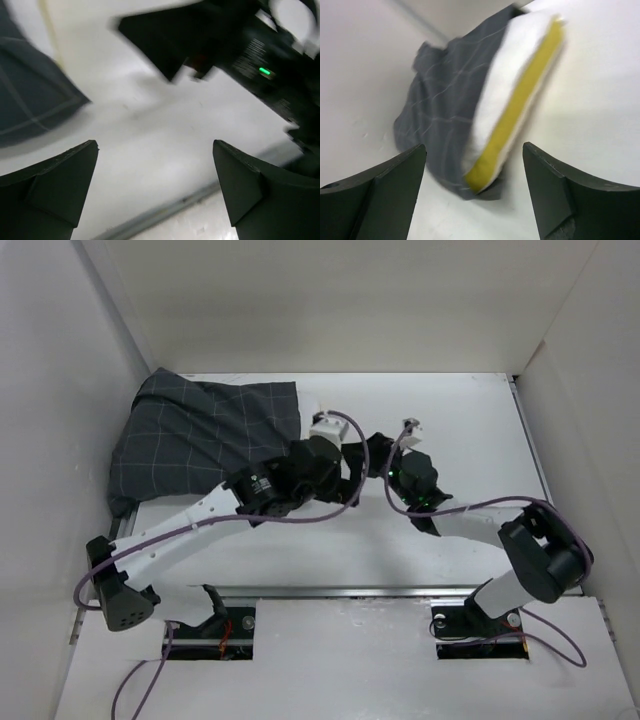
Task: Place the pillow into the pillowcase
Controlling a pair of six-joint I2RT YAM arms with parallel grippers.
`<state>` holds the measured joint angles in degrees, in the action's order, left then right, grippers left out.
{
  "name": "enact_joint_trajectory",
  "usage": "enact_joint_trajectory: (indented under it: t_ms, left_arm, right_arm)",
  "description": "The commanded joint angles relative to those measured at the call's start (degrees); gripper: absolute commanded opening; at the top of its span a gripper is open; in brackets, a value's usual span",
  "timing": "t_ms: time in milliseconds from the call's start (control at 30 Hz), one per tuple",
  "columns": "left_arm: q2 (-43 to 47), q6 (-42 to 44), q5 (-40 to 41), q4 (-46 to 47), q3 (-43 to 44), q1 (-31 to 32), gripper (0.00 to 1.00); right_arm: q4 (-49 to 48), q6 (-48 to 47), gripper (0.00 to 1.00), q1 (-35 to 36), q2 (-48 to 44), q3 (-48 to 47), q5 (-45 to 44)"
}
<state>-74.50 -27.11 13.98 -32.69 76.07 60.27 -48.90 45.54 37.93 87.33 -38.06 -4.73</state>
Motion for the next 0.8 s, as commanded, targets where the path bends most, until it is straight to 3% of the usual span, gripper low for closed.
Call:
enact_joint_trajectory:
  t_ms: [0, 100, 233, 267, 367, 467, 500, 600, 700, 767]
  left_arm:
    - [-1.8, -2.7, 12.3, 1.6, 4.0, -5.9, 1.0]
    - [-7.2, -2.7, 13.5, 1.6, 8.7, -14.9, 1.0]
    - [-24.9, 3.4, 13.7, 1.2, 19.6, -23.3, 1.0]
    - [-28.8, 4.1, 13.7, 0.1, 26.4, -25.3, 1.0]
    - [-42.3, 7.3, 15.9, -7.3, 40.3, -26.6, 1.0]
    - [-52.7, 8.0, 21.3, -12.6, 48.7, -27.4, 0.99]
    - [-54.8, 7.5, 22.7, -14.2, 53.4, -28.9, 0.97]
    - [-58.4, 5.8, 24.5, -17.8, 57.7, -30.5, 0.78]
    - [-57.1, 5.0, 24.5, -15.0, 53.9, -31.3, 0.61]
    - [-57.1, 4.3, 25.1, -14.5, 51.8, -31.8, 0.57]
  right_arm:
    - [8.0, 1.2, 0.83, -6.1, -3.8, 1.8, 0.3]
    - [10.6, 0.3, 0.83, -8.7, -4.9, 1.0, 2.6]
    - [17.5, -4.4, 0.83, -8.8, -4.1, -3.2, 2.6]
    - [18.7, -4.9, 0.83, -9.4, -3.1, -4.0, 2.6]
    - [19.9, -6.5, 0.83, -10.9, -1.2, -5.9, 4.6]
    - [19.9, -7.1, 0.83, -12.3, 0.9, -7.2, 6.6]
    - [19.9, -7.7, 0.83, -12.3, 1.4, -7.2, 7.3]
    - [19.9, -8.2, 0.83, -12.9, 3.7, -8.5, 9.3]
    - [19.9, -8.7, 0.83, -12.9, 6.5, -9.9, 10.6]
    - [19.9, -8.7, 0.83, -12.9, 8.1, -12.0, 12.0]
